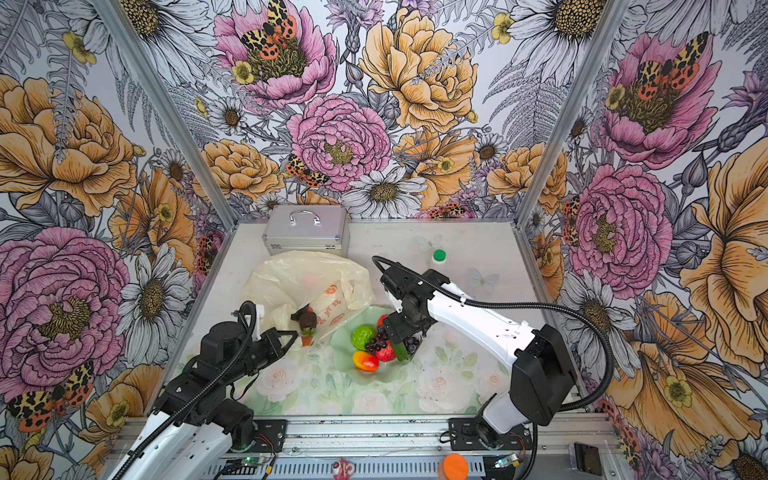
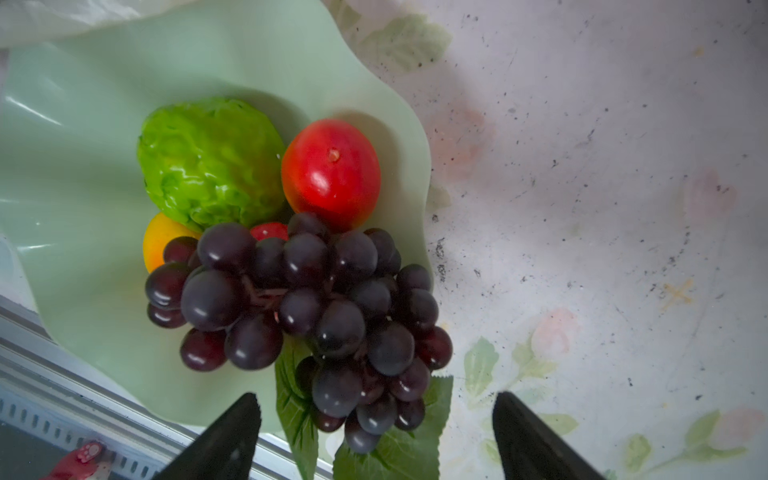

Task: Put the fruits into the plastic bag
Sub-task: 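Lower the right gripper onto the purple grape bunch and close on it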

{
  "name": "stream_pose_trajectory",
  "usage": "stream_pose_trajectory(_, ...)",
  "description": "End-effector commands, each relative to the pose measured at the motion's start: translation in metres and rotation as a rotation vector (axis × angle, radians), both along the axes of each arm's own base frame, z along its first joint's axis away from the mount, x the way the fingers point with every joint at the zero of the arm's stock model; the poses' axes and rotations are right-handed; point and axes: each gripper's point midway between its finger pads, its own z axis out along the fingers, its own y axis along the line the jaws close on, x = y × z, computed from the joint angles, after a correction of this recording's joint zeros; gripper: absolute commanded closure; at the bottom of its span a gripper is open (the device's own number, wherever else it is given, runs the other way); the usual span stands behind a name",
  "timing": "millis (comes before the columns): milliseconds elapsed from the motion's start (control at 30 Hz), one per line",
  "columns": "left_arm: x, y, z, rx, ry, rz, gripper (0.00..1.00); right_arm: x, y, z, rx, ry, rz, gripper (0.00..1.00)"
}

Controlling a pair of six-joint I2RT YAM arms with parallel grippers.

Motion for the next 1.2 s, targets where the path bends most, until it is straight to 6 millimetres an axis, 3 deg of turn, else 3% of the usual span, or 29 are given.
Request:
stream_pose_trajectory(0, 0.0, -0.003, 0.0, 0.005, -0.014, -0.021, 1.0, -0.002, -0.003, -0.01, -0.028, 0.027, 0.021, 0.11)
stream_pose_trajectory(400, 0.0, -0.002, -0.001, 0.011, -0.009, -0.014, 1.0, 0.005, 0.007, -0.03, 0.064, 0.117, -0.021, 0.19)
stream_pose_trajectory(733, 0.0, -0.001, -0.003, 0.016, -0.004, -0.009, 1.0, 0.008, 0.019, -0.035, 0.157, 0.168, -0.034, 0.36)
stream_pose_trajectory(867, 0.0, -0.001, -0.003, 0.018, -0.001, -0.008, 1.0, 0.011, 0.019, -0.038, 0.165, 0.178, -0.044, 0.35)
stream_pose_trajectory(1000, 0.0, -0.001, -0.004, 0.021, 0.001, -0.008, 1.0, 0.015, 0.015, -0.042, 0.152, 0.172, -0.06, 0.26)
stream_pose_trajectory(1167, 0.001, -0.002, -0.004, 0.021, 0.003, -0.009, 1.0, 0.017, 0.012, -0.05, 0.178, 0.199, -0.091, 0.28)
